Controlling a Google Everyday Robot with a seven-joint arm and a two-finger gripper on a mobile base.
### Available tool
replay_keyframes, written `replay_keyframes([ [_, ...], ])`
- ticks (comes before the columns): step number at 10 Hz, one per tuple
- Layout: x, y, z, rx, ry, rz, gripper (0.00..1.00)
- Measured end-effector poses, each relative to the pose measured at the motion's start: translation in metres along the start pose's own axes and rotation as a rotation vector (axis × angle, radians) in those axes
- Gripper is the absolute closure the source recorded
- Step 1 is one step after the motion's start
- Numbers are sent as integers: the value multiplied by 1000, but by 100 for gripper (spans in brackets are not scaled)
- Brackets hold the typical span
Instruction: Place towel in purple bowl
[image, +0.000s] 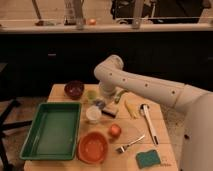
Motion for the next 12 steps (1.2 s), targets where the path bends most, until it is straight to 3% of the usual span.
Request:
replay_keyframes([
  [3,-4,-24,-6,18,0,-19,100],
  [8,-65,-86,-15,57,-40,-74,100],
  [12,-64,-85,-15,53,-37,-77,100],
])
